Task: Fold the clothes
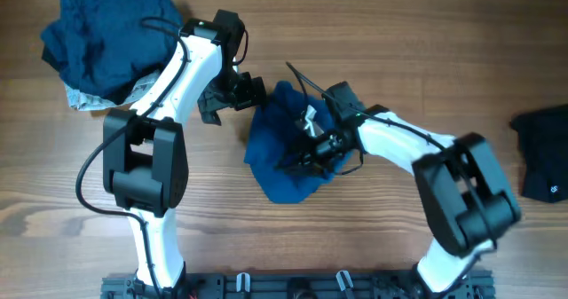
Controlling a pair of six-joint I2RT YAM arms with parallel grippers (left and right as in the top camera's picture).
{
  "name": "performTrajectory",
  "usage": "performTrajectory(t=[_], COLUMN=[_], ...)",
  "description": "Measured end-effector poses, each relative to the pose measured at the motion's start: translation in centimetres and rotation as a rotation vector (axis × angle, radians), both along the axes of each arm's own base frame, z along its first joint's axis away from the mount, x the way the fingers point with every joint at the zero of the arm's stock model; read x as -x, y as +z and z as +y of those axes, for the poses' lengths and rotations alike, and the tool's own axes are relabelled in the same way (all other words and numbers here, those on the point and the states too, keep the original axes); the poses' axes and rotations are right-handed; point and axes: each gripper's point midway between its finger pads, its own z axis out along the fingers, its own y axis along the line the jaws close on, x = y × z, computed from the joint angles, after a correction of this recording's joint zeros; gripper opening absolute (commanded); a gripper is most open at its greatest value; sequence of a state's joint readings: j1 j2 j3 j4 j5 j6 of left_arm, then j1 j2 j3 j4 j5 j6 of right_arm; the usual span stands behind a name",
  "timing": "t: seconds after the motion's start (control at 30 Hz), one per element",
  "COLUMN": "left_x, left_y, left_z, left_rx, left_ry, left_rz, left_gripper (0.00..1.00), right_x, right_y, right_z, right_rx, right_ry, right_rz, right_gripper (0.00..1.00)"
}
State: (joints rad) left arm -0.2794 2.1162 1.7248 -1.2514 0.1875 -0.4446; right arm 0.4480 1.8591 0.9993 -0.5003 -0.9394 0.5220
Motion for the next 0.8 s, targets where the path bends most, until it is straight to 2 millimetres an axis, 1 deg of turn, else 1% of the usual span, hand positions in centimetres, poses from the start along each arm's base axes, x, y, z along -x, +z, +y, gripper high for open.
performTrajectory(t=[0.03,0.1,0.13,0.23,0.33,0.4,0.5,0.6,0.67,0.73,0.8], left_x=[0.0,-0.4,-0.9,-2.1,-2.9,-3.2,-3.2,-3.2,-3.1,-2.6,-2.1], left_y=[0.0,0.0,-0.1,-0.1,-0.1,-0.1,-0.1,-0.7,-1.7,-2.9,-3.2], left_z=[0.0,-0.1,-0.2,-0.5,-0.7,-0.7,-0.7,-1.2,-1.9,-2.9,-3.9], left_rx=[0.002,0.007,0.013,0.026,0.036,0.039,0.049,0.088,0.127,0.203,0.282], left_ry=[-0.015,-0.045,-0.066,-0.108,-0.143,-0.171,-0.229,-0.307,-0.361,-0.427,-0.487], left_rz=[-0.003,-0.022,-0.046,-0.104,-0.146,-0.161,-0.169,-0.172,-0.161,-0.138,-0.135], left_gripper=[1.00,1.00,1.00,1.00,1.00,1.00,1.00,1.00,1.00,1.00,1.00], right_x=[-0.3,-1.4,-2.5,-4.4,-4.8,-4.8,-4.6,-4.4,-4.1,-4.0,-4.0], right_y=[0.7,2.7,4.4,8.1,10.3,10.8,10.6,10.5,10.4,10.2,10.2], right_z=[-0.8,-1.6,-2.6,-5.6,-8.4,-9.7,-10.7,-10.9,-10.9,-11.0,-11.0], right_rx=[0.052,0.063,0.063,0.063,0.079,0.092,0.112,0.120,0.123,0.129,0.131], right_ry=[-0.017,-0.042,-0.075,-0.168,-0.236,-0.258,-0.261,-0.241,-0.226,-0.216,-0.211], right_rz=[-0.029,-0.109,-0.169,-0.277,-0.324,-0.340,-0.340,-0.350,-0.354,-0.359,-0.365], right_gripper=[0.89,0.93,0.99,0.99,1.00,0.99,0.99,0.99,0.99,0.99,0.99])
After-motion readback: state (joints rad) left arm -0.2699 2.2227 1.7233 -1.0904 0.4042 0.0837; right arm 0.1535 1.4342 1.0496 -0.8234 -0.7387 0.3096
